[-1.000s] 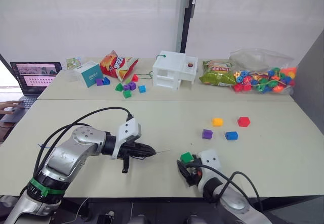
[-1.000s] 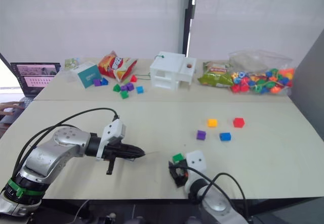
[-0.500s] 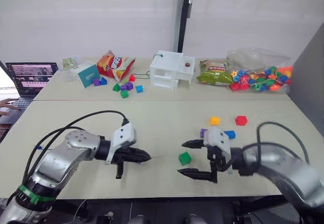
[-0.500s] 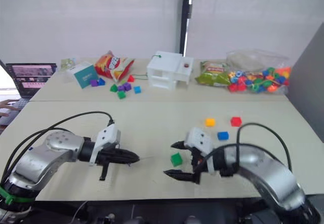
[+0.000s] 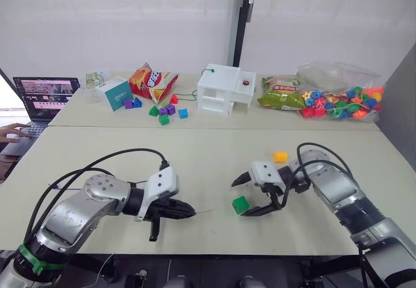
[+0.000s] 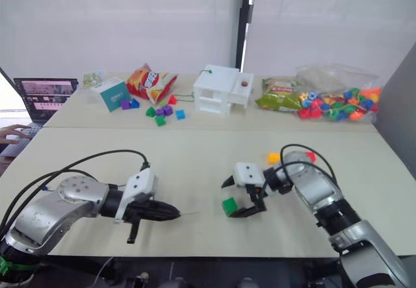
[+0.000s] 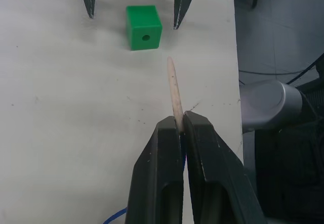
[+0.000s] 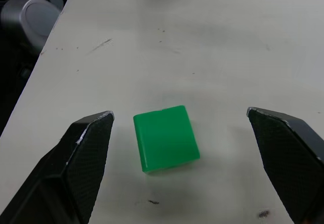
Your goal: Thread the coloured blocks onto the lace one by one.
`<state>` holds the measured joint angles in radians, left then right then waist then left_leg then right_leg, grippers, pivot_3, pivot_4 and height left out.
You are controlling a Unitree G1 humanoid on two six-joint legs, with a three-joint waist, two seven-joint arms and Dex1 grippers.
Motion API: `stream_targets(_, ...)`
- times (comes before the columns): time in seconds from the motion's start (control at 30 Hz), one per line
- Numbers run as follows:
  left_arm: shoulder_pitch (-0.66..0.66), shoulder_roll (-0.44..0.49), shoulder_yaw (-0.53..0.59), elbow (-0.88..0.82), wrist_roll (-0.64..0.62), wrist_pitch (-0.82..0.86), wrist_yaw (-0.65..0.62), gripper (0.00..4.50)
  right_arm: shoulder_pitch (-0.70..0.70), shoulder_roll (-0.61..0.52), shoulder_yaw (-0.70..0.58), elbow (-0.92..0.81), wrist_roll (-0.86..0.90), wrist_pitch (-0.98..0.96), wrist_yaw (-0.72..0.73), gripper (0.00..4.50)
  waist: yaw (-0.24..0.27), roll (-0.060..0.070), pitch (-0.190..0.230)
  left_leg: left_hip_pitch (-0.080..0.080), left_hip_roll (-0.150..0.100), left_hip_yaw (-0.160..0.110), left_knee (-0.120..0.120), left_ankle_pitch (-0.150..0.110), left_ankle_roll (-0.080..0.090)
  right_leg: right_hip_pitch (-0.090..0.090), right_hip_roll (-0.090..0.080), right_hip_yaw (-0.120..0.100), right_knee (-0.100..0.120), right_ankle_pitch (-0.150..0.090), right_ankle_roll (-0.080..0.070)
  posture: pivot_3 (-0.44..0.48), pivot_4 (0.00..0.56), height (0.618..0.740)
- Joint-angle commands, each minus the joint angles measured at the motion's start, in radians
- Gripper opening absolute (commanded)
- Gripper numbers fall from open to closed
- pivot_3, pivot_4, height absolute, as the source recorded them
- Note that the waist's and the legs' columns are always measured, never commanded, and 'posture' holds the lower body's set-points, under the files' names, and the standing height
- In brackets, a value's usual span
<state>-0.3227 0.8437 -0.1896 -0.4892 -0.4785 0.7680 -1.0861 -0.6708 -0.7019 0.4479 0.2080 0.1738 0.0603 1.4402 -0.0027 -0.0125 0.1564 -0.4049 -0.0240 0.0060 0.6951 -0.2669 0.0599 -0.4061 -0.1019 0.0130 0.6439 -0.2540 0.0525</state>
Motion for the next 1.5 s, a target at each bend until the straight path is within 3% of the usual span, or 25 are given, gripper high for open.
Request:
stream_targets(0.03,-0.031,-0.005,-0.031,-0.042,0.026,0.019,0.045,0.00,-0.006,0.016,-0.020,0.025,-0.023,-0.061,0.022,3.25,0.000,0.000,0.000,0.000,0.000,0.000,0.000,0.000,0.000,0.000,0.000,0.000,0.000,0.000,0.000,0.000,0.150,0.740)
stream_targets(0.23,-0.049,-0.034,-0.092,-0.043,0.064,0.029,0.101,0.00,0.043,0.021,-0.057,0.053,-0.039,-0.082,-0.015,1.22,0.002,0.000,0.000,0.000,0.000,-0.001,0.000,0.001,-0.001,0.000,-0.001,0.000,0.001,0.000,0.000,0.000,0.150,0.740)
stream_targets(0.5,-0.148,-0.097,-0.191,0.029,0.163,-0.005,0.137,0.00,0.191,0.019,-0.161,-0.206,0.023,0.179,-0.164,1.18,0.013,0.000,0.000,0.001,-0.001,-0.001,0.000,0.002,-0.003,0.000,-0.002,0.000,0.002,0.000,-0.001,0.000,0.150,0.740)
stream_targets(0.73,-0.212,-0.122,-0.234,0.122,0.213,-0.092,0.076,0.00,0.339,0.018,-0.191,-0.407,0.037,0.338,-0.288,1.18,0.013,0.000,0.000,0.000,-0.002,-0.001,-0.001,0.002,-0.003,-0.001,-0.002,0.000,0.002,0.000,-0.001,0.000,0.150,0.740)
stream_targets(1.5,-0.266,-0.196,-0.303,0.224,0.316,-0.183,-0.026,0.00,0.333,0.009,-0.137,-0.489,0.021,0.371,-0.309,1.18,0.013,0.000,0.000,0.000,-0.002,-0.001,0.000,0.002,-0.002,0.000,0.000,-0.001,0.002,0.000,0.000,0.000,0.150,0.740)
